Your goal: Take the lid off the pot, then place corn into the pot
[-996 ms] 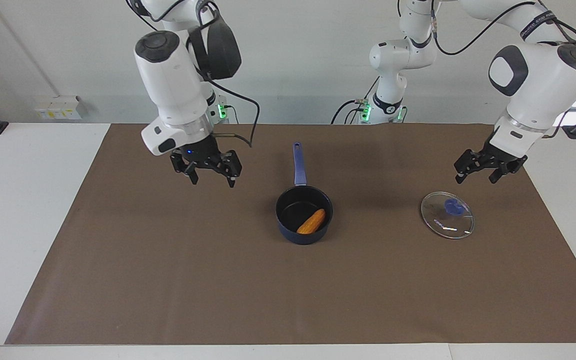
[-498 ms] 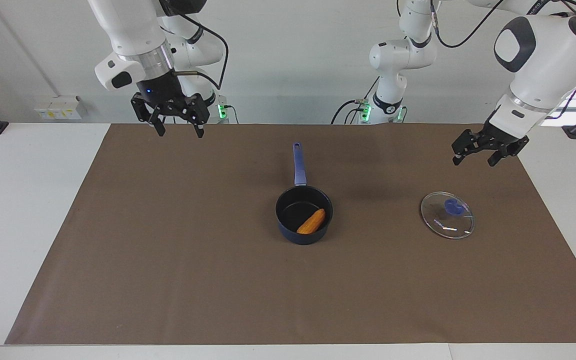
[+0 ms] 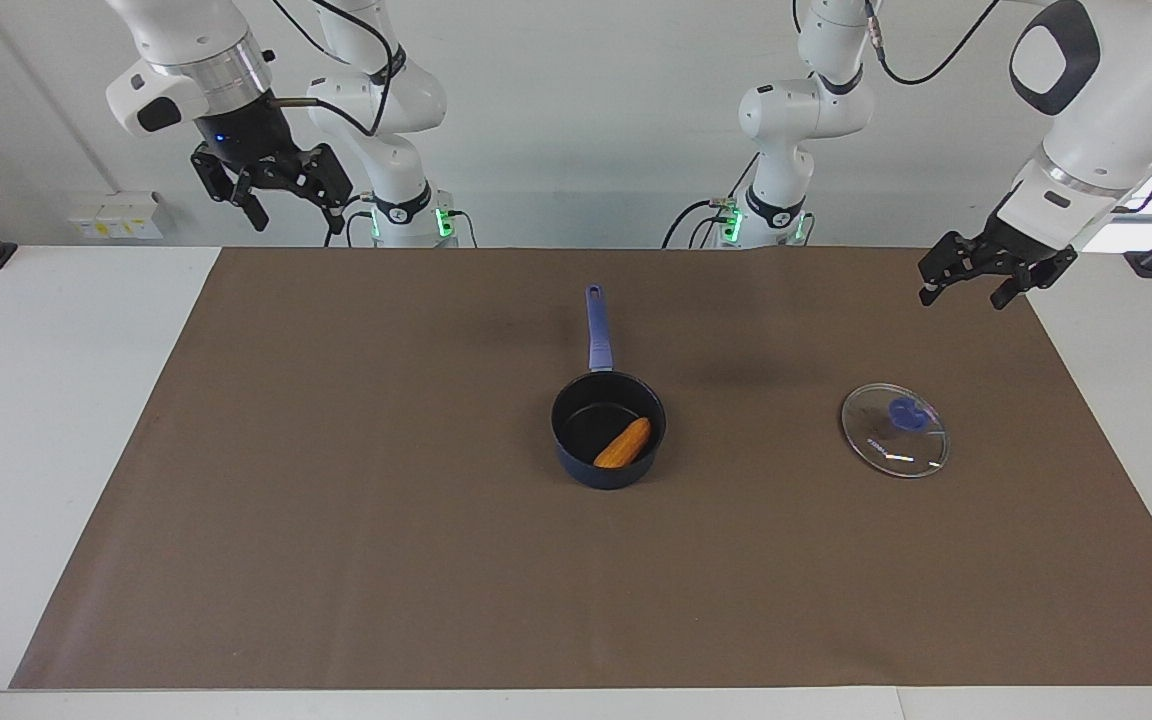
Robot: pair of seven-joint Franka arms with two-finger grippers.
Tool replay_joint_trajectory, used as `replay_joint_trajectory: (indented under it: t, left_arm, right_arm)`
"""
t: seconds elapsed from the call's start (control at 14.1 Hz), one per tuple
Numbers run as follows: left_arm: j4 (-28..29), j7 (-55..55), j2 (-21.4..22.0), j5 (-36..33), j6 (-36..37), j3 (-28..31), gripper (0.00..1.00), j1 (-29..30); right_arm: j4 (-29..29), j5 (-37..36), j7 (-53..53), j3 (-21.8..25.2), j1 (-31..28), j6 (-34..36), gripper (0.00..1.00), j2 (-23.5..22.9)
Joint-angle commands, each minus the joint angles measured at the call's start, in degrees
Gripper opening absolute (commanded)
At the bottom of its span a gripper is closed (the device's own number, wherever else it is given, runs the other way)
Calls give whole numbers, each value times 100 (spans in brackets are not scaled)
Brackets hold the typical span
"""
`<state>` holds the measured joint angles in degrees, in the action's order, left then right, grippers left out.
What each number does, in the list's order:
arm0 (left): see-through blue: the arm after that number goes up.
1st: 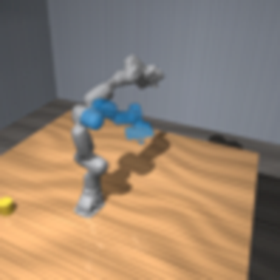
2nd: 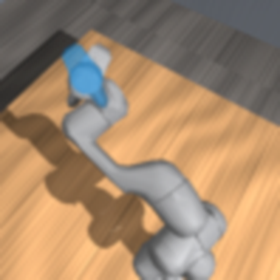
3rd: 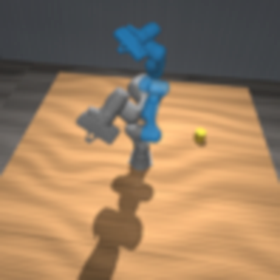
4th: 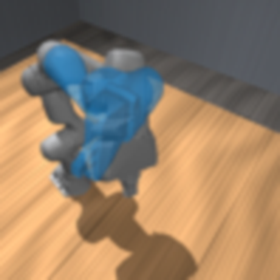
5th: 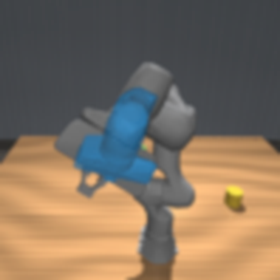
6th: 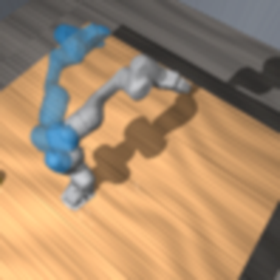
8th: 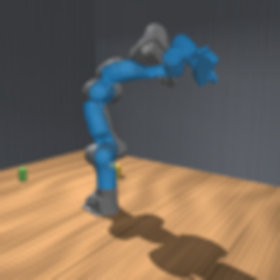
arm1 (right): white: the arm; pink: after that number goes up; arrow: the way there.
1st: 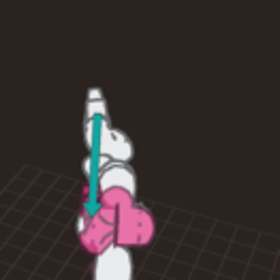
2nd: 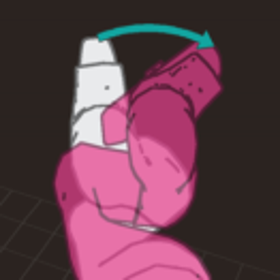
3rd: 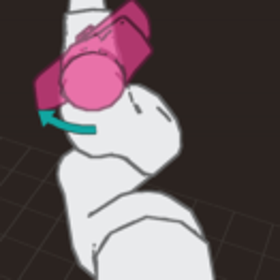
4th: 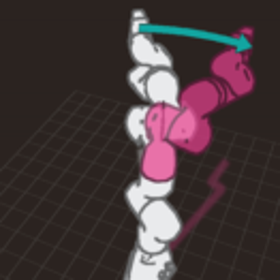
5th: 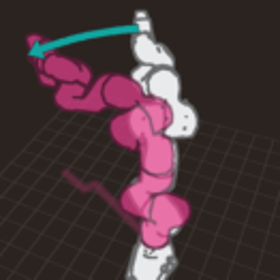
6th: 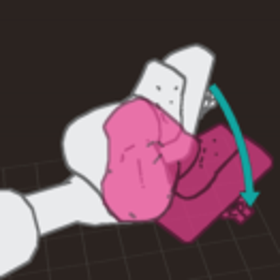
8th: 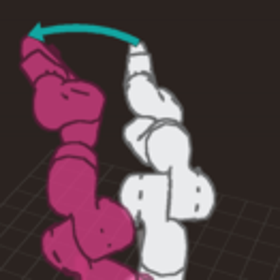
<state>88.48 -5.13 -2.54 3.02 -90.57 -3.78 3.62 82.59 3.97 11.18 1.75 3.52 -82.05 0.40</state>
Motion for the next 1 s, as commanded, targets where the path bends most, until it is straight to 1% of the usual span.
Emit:
replay_joint_trajectory:
  t: [0.0, 0.07, 0.21, 0.43, 0.64, 0.85, 0.92]
  left_arm:
    - [28, -120, 140, 24, 153, -35, 100, 51]
    - [89, -112, 166, 24, 136, -35, 100, 51]
    - [90, -120, 175, 24, 136, -35, 100, 51]
    - [29, -321, 140, -99, 144, -26, 100, 25]
    - [-68, -366, 105, -310, 346, -44, 100, -28]
    - [-366, -437, 70, -398, 706, -61, 100, -19]
    - [-384, -428, 78, -398, 681, -61, 100, -19]
  right_arm:
    - [231, -26, -465, -43, -45, -56, 100, 162]
    - [249, -254, -615, -61, 8, -65, 100, 171]
    - [292, -387, -617, -122, 17, -56, 100, 223]
    - [608, -414, -634, -140, 184, -100, 100, 425]
    - [574, -379, -818, -114, 105, -109, 100, 382]
    - [557, -318, -845, -52, 35, -214, 100, 347]
    - [548, -291, -880, 61, 96, -293, 100, 338]
